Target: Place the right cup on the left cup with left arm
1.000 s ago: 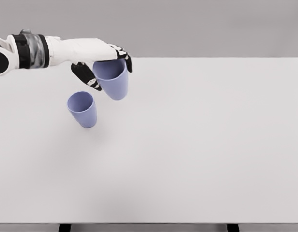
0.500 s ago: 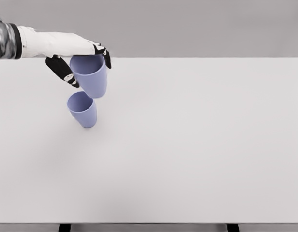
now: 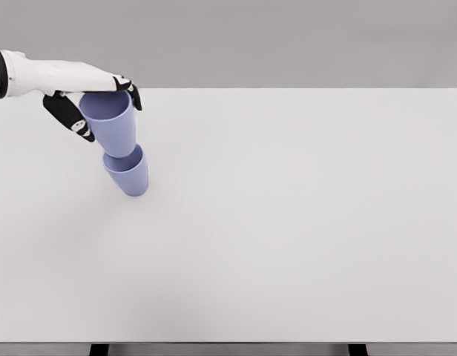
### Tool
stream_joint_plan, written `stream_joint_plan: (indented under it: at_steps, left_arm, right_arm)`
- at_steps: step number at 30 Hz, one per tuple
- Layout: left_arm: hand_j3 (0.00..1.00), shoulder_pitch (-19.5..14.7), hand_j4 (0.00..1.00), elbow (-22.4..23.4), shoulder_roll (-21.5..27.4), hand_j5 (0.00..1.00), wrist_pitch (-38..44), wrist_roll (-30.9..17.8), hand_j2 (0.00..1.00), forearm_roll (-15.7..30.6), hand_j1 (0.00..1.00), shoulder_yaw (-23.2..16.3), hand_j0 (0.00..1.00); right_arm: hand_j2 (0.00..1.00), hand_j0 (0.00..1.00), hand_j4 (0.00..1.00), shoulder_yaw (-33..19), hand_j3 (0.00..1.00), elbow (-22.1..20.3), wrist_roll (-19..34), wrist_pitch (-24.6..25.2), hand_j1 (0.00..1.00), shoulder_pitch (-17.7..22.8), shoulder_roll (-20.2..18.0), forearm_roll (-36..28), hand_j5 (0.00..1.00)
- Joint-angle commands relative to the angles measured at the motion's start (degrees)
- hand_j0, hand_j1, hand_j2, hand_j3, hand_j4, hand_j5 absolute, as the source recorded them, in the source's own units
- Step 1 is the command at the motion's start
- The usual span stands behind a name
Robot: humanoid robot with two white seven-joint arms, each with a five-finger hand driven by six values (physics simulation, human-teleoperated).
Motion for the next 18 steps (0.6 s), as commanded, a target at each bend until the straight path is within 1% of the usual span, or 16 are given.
stream_joint_plan:
  at_steps: [1,5,7,10,18]
  left_arm:
    - [0.41,0.09,0.41,0.04,0.22,0.41,0.03,0.08,0.41,0.16,0.41,-0.32,0.41]
    - [0.41,0.62,0.41,0.48,0.22,0.41,0.03,0.34,0.41,0.08,0.41,-0.23,0.41]
    - [0.42,1.76,0.42,1.62,0.13,0.42,-0.06,0.43,0.42,-0.01,0.42,0.03,0.42]
    - [0.42,2.28,0.42,2.23,0.13,0.42,-0.67,0.6,0.42,-0.1,0.42,0.38,0.42]
    - [0.42,2.55,0.42,2.94,-0.66,0.42,-0.76,0.87,0.42,-0.1,0.42,1.09,0.42]
  right_arm:
    - [1.0,1.0,1.0,0.0,1.0,0.01,-0.05,-0.03,1.0,0.0,0.0,0.07,1.0]
    - [1.0,1.0,1.0,0.0,1.0,0.01,-0.05,-0.03,1.0,0.0,0.0,0.07,1.0]
    - [1.0,1.0,1.0,0.0,1.0,0.01,0.03,-0.03,1.0,0.0,0.0,0.07,1.0]
    - [1.0,1.0,1.0,0.0,1.0,0.01,0.03,-0.03,1.0,0.0,0.0,0.07,1.0]
    - [1.0,1.0,1.0,0.0,1.0,0.01,0.03,-0.03,1.0,0.0,0.0,0.07,1.0]
